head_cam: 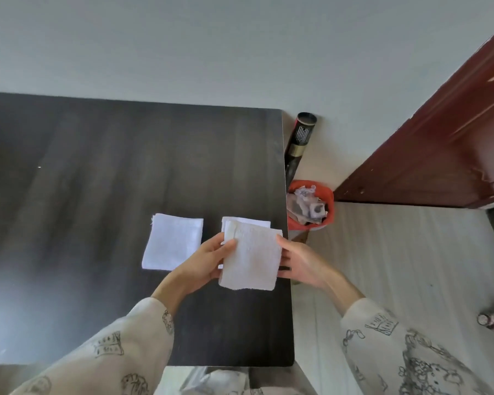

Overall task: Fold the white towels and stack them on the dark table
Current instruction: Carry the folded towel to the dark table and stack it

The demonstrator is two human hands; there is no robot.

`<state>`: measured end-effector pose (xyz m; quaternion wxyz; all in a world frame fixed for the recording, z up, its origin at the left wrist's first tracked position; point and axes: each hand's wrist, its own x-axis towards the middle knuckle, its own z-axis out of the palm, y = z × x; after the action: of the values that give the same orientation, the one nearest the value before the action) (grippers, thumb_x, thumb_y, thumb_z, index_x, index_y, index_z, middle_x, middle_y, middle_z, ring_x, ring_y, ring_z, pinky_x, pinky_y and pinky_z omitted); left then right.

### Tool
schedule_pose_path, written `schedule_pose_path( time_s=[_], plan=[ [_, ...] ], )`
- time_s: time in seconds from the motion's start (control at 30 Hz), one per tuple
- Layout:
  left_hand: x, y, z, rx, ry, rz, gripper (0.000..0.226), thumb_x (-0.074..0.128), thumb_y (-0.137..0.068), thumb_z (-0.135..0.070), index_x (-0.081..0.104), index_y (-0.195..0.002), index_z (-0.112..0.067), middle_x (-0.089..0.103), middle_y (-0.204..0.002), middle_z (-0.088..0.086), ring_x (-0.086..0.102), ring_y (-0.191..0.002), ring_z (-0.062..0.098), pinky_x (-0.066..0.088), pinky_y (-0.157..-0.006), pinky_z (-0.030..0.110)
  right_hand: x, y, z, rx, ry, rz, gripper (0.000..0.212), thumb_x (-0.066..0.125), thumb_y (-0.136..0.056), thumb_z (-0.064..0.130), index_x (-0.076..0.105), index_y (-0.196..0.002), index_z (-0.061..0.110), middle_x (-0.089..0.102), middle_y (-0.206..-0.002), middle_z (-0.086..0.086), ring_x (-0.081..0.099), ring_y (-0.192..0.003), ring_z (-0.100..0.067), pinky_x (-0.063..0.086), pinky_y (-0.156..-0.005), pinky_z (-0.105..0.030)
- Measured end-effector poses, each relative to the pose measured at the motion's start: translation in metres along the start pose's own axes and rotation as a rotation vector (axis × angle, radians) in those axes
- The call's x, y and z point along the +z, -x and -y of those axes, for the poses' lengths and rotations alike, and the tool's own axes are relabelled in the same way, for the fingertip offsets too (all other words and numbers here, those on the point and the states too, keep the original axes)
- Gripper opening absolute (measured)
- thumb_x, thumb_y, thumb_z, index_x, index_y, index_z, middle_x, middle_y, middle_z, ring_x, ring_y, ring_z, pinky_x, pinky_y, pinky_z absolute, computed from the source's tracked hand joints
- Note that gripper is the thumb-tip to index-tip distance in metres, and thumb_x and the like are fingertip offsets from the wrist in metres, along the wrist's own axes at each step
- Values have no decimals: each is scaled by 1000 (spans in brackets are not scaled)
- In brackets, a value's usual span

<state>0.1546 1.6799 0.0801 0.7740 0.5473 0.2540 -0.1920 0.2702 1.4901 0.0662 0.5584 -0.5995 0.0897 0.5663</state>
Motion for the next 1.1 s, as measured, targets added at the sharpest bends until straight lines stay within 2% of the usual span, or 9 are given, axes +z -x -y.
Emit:
schedule_pose_path(
  time_s=[0.17,0.27,0.43,0.6,0.7,0.8,0.93,1.1],
  plan=[
    [-13,-29,7,-47,-87,-148,26,44,-95,-36,51,-116,-21,60,-115,2,61,-104,16,55,-80,33,0,-25,9,-30,175,-186,23,48,-96,26,57,-108,9,64,-106,-10,64,-95,-22,54,-78,-33],
    [-19,-46,9,-83,-170,-230,28,39,-97,-36,49,-117,-18,59,-114,3,60,-103,16,55,-83,36,4,-39,11,-65,289,-250,20,45,-98,22,54,-109,8,61,-107,-10,62,-93,-21,55,-72,-29],
    [-26,-68,11,-113,-310,-343,26,35,-99,-34,49,-115,-18,59,-112,4,59,-102,19,54,-83,38,5,-60,9,-96,449,-324,15,42,-98,23,48,-107,12,56,-110,-8,59,-102,-24,55,-79,-34],
    [-33,-79,14,-105,-425,-399,27,38,-97,-37,52,-112,-19,62,-106,4,61,-97,21,55,-83,44,2,-72,7,-133,532,-347,14,40,-99,26,46,-107,15,56,-111,-7,58,-96,-19,53,-64,-21],
    [-33,-81,17,-91,-513,-432,31,37,-97,-36,50,-117,-17,60,-106,3,60,-95,21,55,-81,40,0,-78,7,-130,576,-358,20,39,-99,27,47,-112,13,56,-111,-7,59,-98,-21,56,-69,-28],
    [-31,-84,21,-71,-574,-449,32,37,-97,-35,50,-119,-15,59,-104,3,58,-93,20,54,-73,32,-1,-83,5,-136,624,-372,25,38,-99,28,47,-116,11,57,-113,-9,60,-98,-23,57,-76,-35],
    [-31,-87,25,-82,-618,-444,35,36,-97,-35,46,-123,-14,56,-110,4,57,-98,22,53,-73,31,-2,-87,1,-138,688,-393,26,36,-100,29,46,-117,12,57,-113,-10,59,-97,-22,57,-78,-36],
    [-30,-88,27,-76,-671,-444,35,36,-98,-33,45,-125,-14,54,-105,2,54,-92,18,50,-68,27,-4,-87,-3,-131,768,-410,29,33,-100,31,44,-119,13,56,-114,-7,56,-90,-16,56,-80,-35]
  ],
)
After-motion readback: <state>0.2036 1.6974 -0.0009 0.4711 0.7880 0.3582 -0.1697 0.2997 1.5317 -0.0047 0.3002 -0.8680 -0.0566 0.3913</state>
